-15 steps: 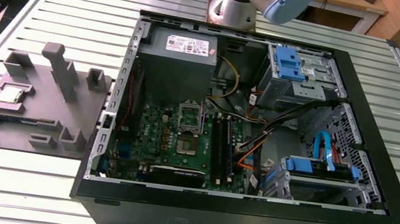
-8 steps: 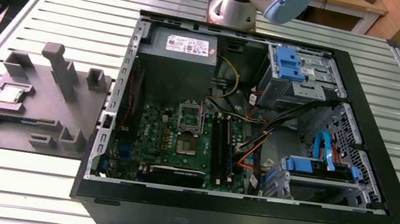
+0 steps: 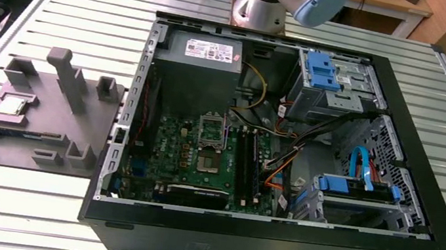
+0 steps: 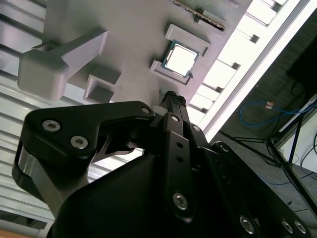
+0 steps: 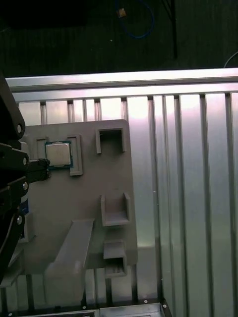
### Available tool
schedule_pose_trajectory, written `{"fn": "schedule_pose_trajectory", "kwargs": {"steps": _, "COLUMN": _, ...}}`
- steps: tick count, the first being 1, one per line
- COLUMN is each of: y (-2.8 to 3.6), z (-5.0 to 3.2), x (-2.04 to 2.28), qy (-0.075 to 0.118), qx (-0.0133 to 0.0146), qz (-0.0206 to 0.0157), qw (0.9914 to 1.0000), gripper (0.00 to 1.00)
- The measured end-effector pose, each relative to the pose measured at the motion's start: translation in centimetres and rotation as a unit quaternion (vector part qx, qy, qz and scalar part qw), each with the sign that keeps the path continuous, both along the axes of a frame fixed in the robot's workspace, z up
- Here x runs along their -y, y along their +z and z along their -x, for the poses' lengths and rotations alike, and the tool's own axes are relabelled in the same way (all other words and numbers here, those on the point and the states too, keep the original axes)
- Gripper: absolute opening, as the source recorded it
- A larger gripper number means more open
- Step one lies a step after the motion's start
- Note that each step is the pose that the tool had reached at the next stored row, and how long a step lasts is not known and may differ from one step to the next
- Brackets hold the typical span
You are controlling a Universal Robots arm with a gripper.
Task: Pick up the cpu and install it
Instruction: 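Pick up the cpu and move it towards the insertion slot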
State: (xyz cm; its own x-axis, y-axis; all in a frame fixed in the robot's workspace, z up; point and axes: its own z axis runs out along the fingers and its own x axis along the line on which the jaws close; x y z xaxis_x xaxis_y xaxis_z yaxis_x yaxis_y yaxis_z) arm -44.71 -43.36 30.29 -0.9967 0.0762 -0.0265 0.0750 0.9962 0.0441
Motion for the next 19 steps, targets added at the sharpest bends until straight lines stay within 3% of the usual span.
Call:
{"fn": "schedule_pose_trajectory", "kwargs": {"steps": 9, "y": -0.84, "z": 0.08, "x": 0.00, "qy": 0.000, "qx": 0.0003, "qz": 0.0001, "qw": 1.00000, "gripper": 0.11}}
{"fn": "schedule_pose_trajectory", "kwargs": {"steps": 19, "y": -1.01, "z": 0.09, "x": 0.00, "qy": 0.000, "qx": 0.0003, "qz": 0.0002, "qw": 1.00000, "gripper": 0.11}}
